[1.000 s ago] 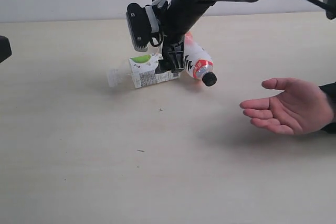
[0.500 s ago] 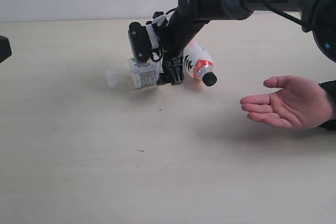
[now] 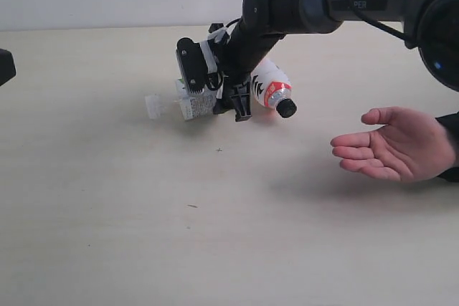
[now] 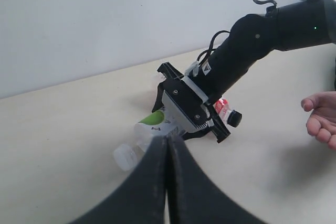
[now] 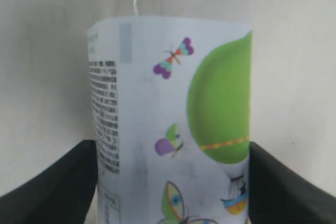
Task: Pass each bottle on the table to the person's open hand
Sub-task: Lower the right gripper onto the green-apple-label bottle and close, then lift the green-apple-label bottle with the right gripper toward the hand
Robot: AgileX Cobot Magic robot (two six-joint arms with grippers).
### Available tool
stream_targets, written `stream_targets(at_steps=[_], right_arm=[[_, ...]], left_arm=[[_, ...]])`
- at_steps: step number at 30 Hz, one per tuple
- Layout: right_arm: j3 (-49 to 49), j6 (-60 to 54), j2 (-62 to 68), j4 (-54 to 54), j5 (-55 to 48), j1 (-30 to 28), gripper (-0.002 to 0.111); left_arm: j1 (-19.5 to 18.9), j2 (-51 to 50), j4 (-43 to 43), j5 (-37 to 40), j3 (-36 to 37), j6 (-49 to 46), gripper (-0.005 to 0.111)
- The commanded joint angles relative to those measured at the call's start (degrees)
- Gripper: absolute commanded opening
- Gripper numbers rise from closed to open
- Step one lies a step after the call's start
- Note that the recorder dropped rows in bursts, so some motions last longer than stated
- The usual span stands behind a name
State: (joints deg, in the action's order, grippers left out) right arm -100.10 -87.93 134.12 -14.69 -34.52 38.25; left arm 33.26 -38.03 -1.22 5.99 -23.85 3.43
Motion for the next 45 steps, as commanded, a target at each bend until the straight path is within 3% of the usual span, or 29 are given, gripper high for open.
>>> stream_targets(at_steps=[1,3,17,26,29,31,36,45], right_arm=[[-0.28,-0.13,-0.63,-0.63,-2.71,0.39,0.011],[-0.28,3.01,-1.43,-1.71,-3.52,0.71,0.0],[-0.28,35.15,-14.81,-1.2,-15.82,1.04,0.0],[-0.28,78.46,-24.84,17.61,-24.31,1.04,0.0],[-0.28,88.24,-26.98,24.41,-30.65,1.04,0.0],[-0.28,90.49,-28.04,27.35,-35.44,1.04,0.0],[1.59,92.57,-31.34,27.23,-35.44,1.04,0.0],[15.23,93.59,-45.41,28.77,-35.44,-4.22,0.0]], left_arm=[[-0.1,0.28,-0.21,-0.33,0.19,-0.12,0.001],[-0.1,0.28,-0.21,-0.33,0.19,-0.12,0.001],[-0.1,0.28,-0.21,-0.33,0.19,-0.12,0.001],[-0.1,0.28,-0.21,-0.33,0.19,-0.12,0.001],[-0.1,0.28,-0.21,-0.33,0.19,-0.12,0.001],[-0.1,0.28,-0.21,-0.33,0.19,-0.12,0.001],[-0.1,0.28,-0.21,-0.33,0.19,-0.12,0.001],[-0.1,0.28,-0.21,-0.33,0.19,-0.12,0.001]])
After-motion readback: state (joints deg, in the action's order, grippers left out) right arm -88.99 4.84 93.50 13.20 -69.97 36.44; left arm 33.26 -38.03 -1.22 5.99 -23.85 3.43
